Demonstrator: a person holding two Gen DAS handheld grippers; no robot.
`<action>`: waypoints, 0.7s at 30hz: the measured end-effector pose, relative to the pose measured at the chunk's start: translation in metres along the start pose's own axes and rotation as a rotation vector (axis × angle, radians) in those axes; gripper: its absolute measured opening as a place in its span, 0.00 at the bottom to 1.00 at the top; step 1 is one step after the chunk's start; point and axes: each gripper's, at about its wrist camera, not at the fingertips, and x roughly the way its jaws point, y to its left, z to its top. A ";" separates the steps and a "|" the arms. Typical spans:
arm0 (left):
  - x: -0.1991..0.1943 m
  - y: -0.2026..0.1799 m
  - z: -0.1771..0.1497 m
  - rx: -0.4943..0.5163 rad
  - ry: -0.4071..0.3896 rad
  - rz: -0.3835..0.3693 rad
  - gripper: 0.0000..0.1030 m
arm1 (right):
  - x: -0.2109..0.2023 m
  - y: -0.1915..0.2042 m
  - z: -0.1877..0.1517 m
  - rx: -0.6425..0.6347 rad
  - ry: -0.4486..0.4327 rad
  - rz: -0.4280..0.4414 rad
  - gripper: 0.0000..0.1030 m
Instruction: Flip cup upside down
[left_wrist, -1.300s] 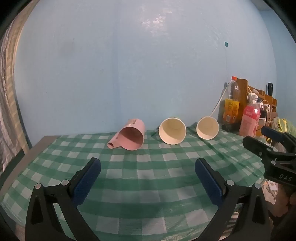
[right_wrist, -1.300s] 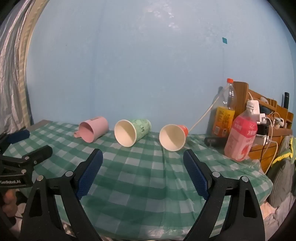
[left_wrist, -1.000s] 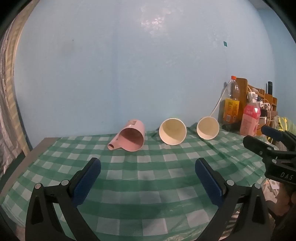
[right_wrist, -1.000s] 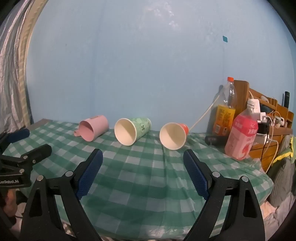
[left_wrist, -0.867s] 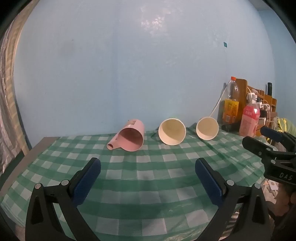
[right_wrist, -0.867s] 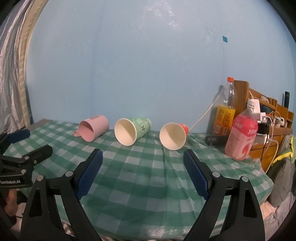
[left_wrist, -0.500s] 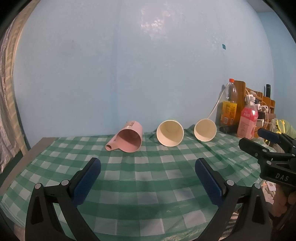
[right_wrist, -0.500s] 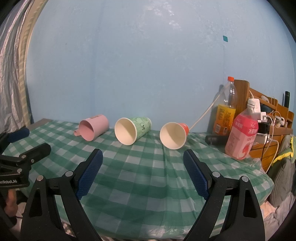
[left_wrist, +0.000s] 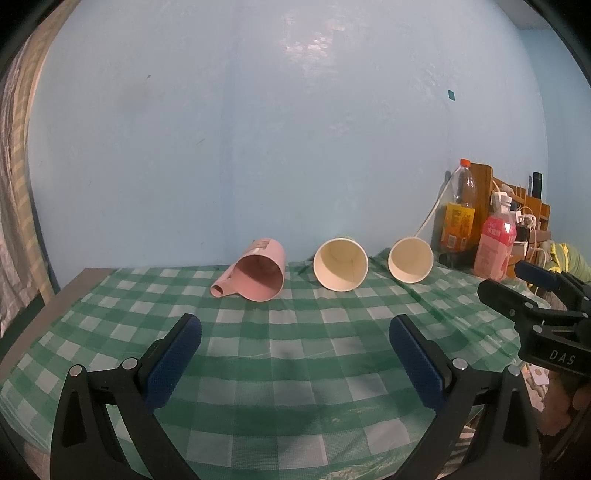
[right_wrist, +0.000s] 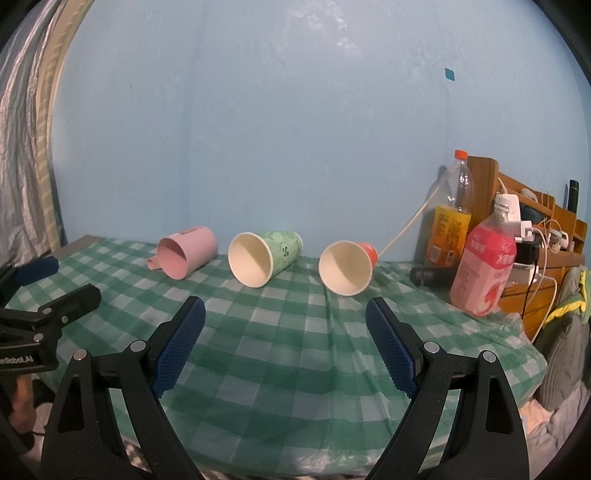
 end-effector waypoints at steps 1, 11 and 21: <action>0.000 0.000 0.000 0.000 0.001 -0.001 1.00 | 0.000 0.000 0.000 0.000 0.000 0.000 0.85; 0.002 -0.001 0.002 0.012 0.004 0.001 1.00 | 0.001 0.001 0.000 0.004 0.007 0.003 0.85; 0.001 -0.002 0.002 0.007 0.006 -0.010 1.00 | 0.002 0.003 -0.002 0.006 0.010 0.002 0.85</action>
